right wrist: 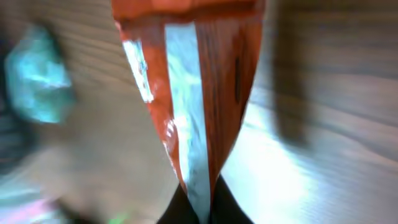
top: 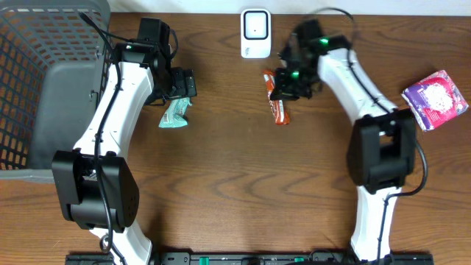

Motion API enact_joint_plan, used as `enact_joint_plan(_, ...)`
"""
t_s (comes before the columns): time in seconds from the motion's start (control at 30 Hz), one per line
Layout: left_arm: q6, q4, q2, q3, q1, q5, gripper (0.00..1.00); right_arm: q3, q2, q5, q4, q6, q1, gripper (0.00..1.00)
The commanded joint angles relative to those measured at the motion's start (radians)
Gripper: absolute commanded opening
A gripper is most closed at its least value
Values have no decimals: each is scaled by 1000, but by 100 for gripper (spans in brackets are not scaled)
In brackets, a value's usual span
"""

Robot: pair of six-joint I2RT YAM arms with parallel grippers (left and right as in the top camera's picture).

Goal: Scan the item barcode

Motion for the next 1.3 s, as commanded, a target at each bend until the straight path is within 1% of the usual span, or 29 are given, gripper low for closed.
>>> enact_joint_plan(0.0,6,-5,7,-4,3,-10,98,-156,10,-442,75,29,-61,1)
enact_joint_plan(0.03,6,-5,7,-4,3,-10,98,-215,10,-442,117,59,-84,1)
enact_joint_plan(0.1,7,-5,7,-4,3,-10,98,-276,10,-442,159,70,-117,1)
enact_joint_plan(0.13,6,-5,7,-4,3,-10,98,-294,10,-440,166,75,-136,4)
enact_joint_plan(0.2,7,-5,7,-4,3,-10,98,-304,10,-417,162,73,-169,16)
enact_joint_plan(0.27,6,-5,7,-4,3,-10,98,-294,8,-324,142,75,-208,29)
enact_joint_plan(0.3,6,-5,7,-4,3,-10,98,-282,7,-269,121,76,-222,33)
enact_joint_plan(0.4,6,-5,7,-4,3,-10,98,-185,7,-44,-11,63,-253,36)
enact_joint_plan(0.5,6,-5,7,-4,3,-10,98,-39,5,90,-169,2,-251,36)
enact_joint_plan(0.6,7,-5,7,-4,3,-10,98,129,3,202,-306,-35,-219,37)
enact_joint_plan(0.7,6,-5,7,-4,3,-10,98,242,3,287,-370,-34,-167,56)
enact_joint_plan(0.73,6,-5,7,-4,3,-10,98,264,3,293,-377,-34,-146,61)
enact_joint_plan(0.77,6,-5,7,-4,3,-10,98,275,3,292,-377,-34,-126,72)
enact_joint_plan(0.8,6,-5,7,-4,3,-10,98,276,3,292,-373,-33,-110,76)
enact_joint_plan(0.87,7,-5,7,-4,3,-10,98,274,3,292,-371,-26,-84,83)
enact_joint_plan(0.93,6,-5,7,-4,3,-10,98,263,3,289,-363,-5,-74,87)
enact_joint_plan(0.97,6,-5,7,-4,3,-10,98,261,3,281,-361,9,-75,91)
enact_joint_plan(1.0,7,-5,7,-4,3,-10,98,261,3,267,-358,13,-76,97)
enact_joint_plan(1.03,6,-5,7,-4,3,-10,98,261,3,246,-352,11,-81,99)
enact_joint_plan(1.1,7,-5,7,-4,3,-10,98,261,3,187,-343,10,-94,99)
enact_joint_plan(1.27,7,-5,7,-4,3,-10,98,240,3,62,-348,-76,-115,99)
